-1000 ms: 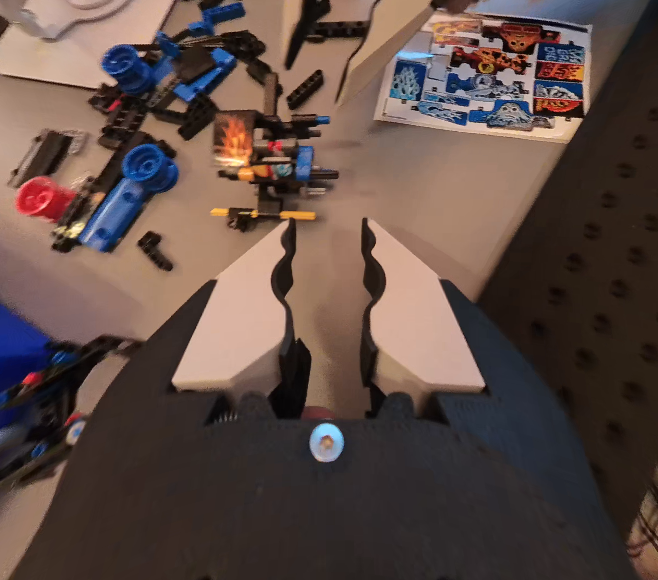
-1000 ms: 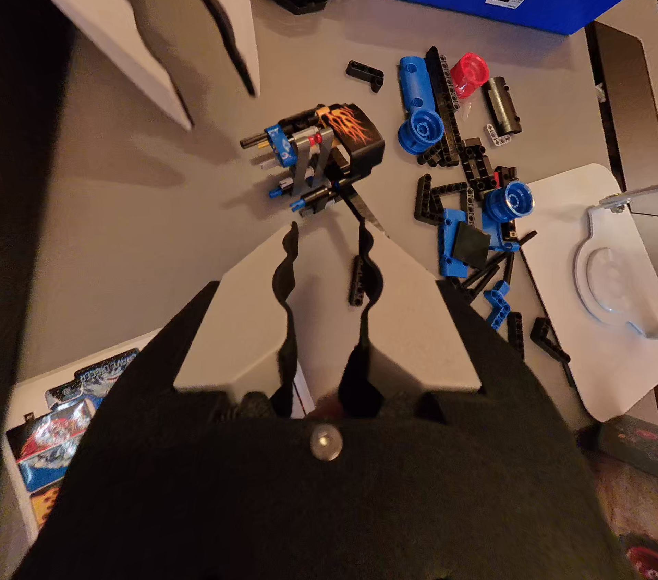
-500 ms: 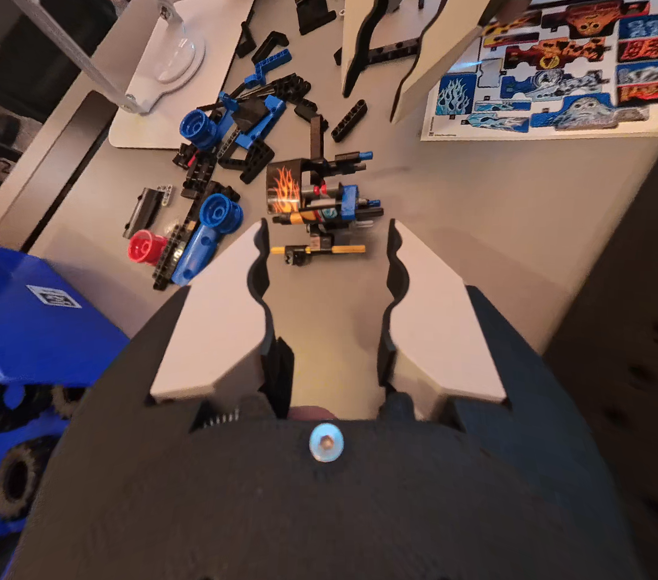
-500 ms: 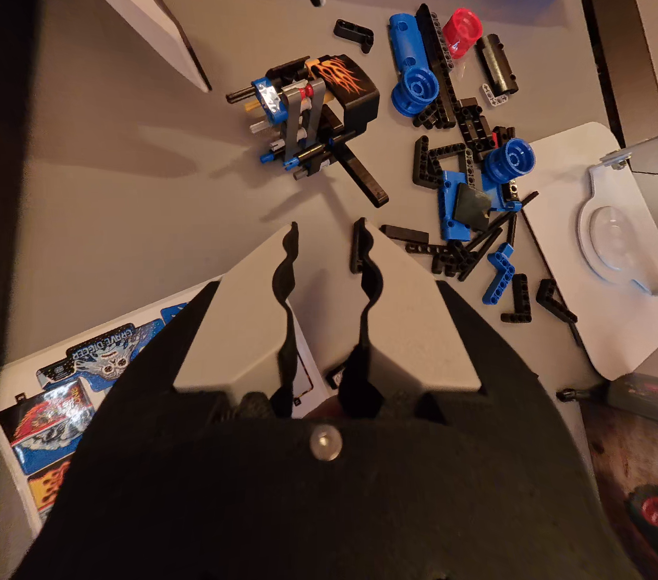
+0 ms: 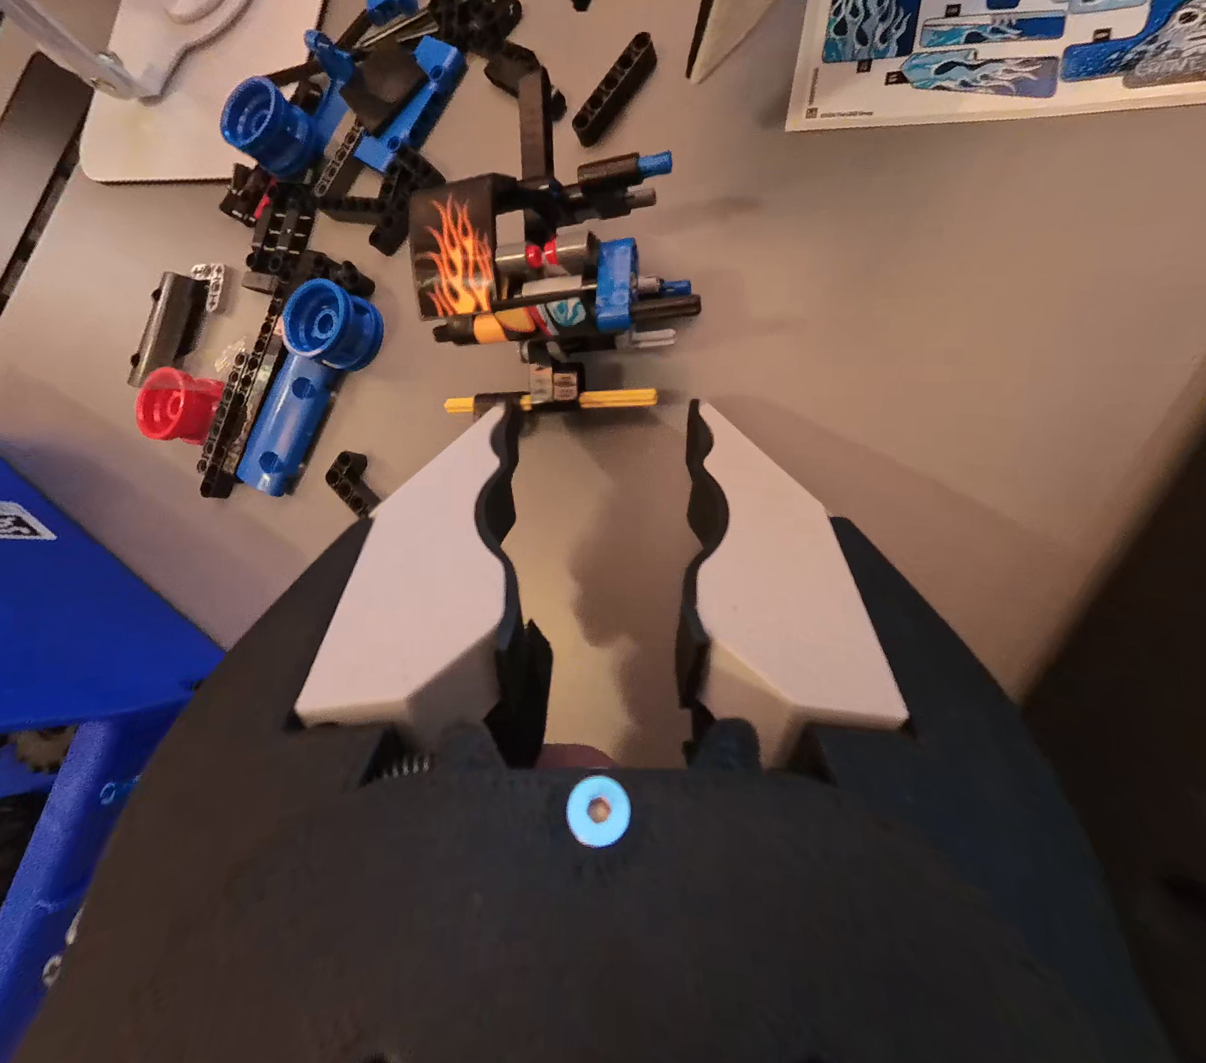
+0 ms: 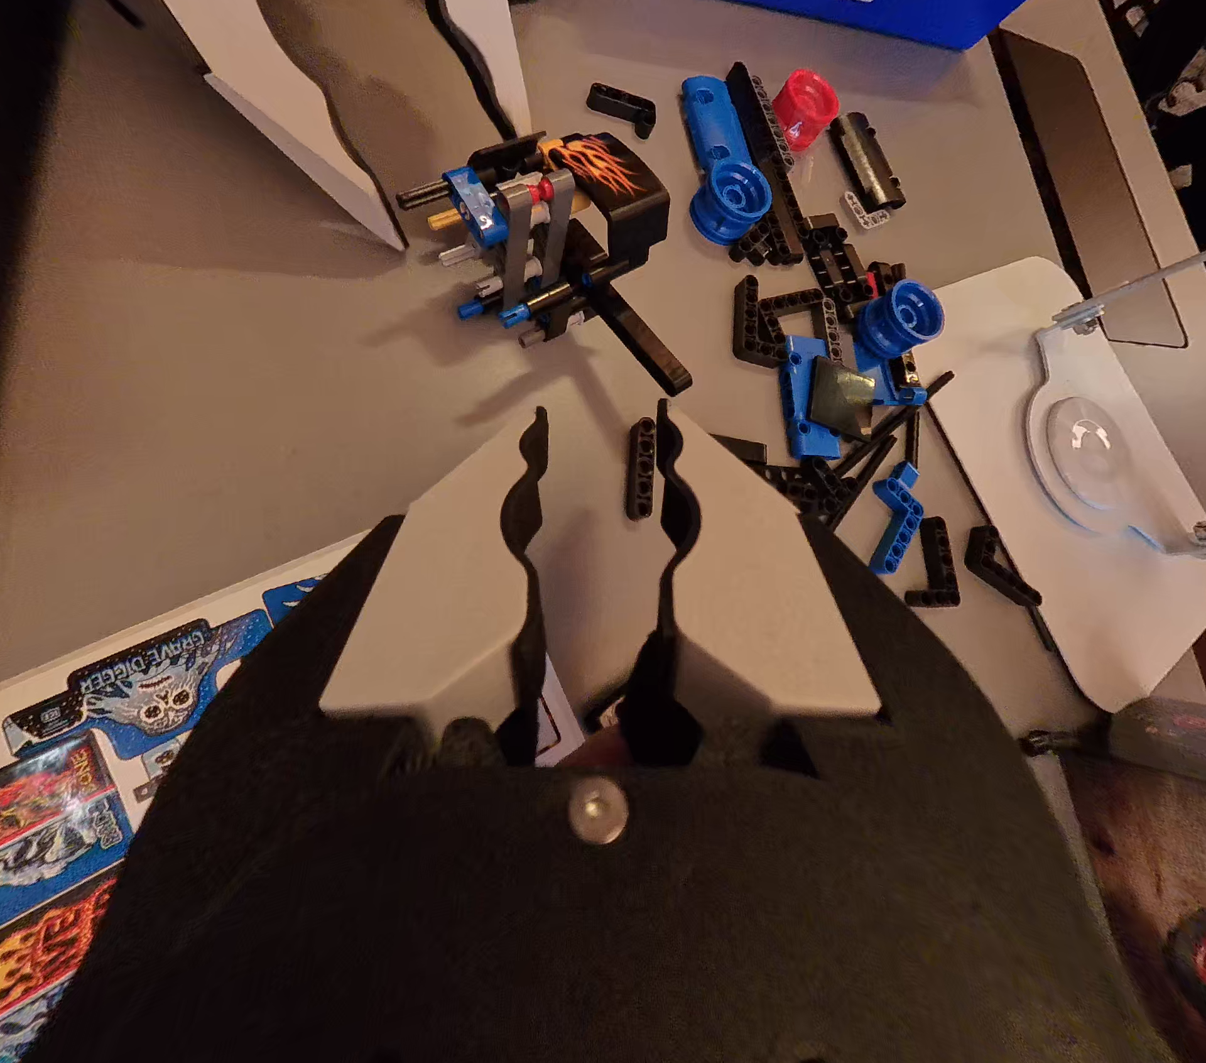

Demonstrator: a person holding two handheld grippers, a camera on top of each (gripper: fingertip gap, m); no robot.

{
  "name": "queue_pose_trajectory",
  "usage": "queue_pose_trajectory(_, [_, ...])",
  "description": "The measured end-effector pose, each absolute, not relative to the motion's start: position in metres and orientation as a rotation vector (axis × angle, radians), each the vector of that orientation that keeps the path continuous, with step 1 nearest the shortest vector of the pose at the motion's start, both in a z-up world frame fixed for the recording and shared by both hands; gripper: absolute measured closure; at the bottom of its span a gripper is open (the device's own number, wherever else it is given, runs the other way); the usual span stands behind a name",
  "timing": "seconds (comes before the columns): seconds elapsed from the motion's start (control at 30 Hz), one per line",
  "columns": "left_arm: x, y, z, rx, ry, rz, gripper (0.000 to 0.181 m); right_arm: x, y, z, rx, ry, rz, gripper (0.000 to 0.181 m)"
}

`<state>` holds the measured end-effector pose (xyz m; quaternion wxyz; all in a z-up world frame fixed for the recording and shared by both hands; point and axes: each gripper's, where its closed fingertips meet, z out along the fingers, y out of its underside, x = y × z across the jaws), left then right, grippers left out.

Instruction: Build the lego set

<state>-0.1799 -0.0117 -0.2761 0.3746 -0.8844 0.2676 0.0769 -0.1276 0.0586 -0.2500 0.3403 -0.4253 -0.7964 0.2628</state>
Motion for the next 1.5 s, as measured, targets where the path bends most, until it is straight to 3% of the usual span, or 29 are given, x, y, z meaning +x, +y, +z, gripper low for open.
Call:
queue_pose_trajectory(0.17, [-0.18, -0.004, -0.249, -2.13, 0.627, 0.217, 0.118, -0.129, 0.062, -0.252, -1.118, -2.055, 0.69, 0.151])
queue_pose_trajectory(0.33, [-0.169, 0.002, -0.252, -2.089, 0.774, 0.3, 0.126, -0.13, 0.065, -0.251, -1.122, -2.031, 0.7, 0.151])
queue_pose_trajectory(0.4, [-0.171, 0.001, -0.256, -2.119, 0.762, 0.274, 0.138, -0.129, 0.067, -0.25, -1.127, -2.024, 0.703, 0.151])
queue_pose_trajectory(0.77, [-0.177, -0.001, -0.263, -2.164, 0.691, 0.196, 0.131, -0.129, 0.068, -0.258, -1.143, -2.04, 0.703, 0.15])
queue_pose_trajectory(1.0, [-0.173, 0.0, -0.275, -2.19, 0.71, 0.181, 0.132, -0.14, 0.07, -0.266, -1.15, -2.018, 0.658, 0.172])
queue_pose_trajectory(1.5, [-0.161, -0.028, -0.264, -2.158, 0.672, 0.264, 0.134, -0.133, 0.064, -0.248, -1.081, -2.039, 0.724, 0.175])
